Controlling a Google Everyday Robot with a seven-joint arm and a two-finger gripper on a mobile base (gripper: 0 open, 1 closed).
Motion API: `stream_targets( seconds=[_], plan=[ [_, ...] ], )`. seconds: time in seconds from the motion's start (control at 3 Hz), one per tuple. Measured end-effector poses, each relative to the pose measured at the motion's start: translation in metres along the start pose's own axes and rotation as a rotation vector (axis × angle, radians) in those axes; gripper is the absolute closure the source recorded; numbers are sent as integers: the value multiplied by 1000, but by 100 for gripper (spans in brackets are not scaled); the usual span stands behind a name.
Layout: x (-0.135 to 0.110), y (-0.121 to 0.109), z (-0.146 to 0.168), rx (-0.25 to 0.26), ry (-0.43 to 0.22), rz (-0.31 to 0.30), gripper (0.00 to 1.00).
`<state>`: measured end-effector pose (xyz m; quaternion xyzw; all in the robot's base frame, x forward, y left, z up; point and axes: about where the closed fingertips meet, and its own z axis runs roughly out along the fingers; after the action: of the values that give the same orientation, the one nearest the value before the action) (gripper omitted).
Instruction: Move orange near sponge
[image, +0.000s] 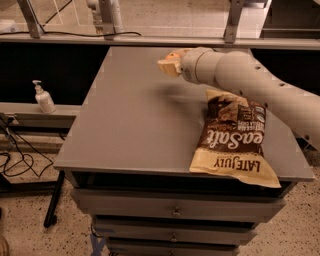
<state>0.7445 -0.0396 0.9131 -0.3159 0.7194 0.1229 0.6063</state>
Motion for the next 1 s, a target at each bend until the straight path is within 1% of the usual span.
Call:
stream_targets(
  seconds=[0.33, 0.67, 1.0],
  plan=[
    [0, 5, 5, -14, 2, -9, 100],
    [0, -22, -1, 16, 7, -36, 100],
    [7, -72, -15, 78, 22, -49, 100]
  ],
)
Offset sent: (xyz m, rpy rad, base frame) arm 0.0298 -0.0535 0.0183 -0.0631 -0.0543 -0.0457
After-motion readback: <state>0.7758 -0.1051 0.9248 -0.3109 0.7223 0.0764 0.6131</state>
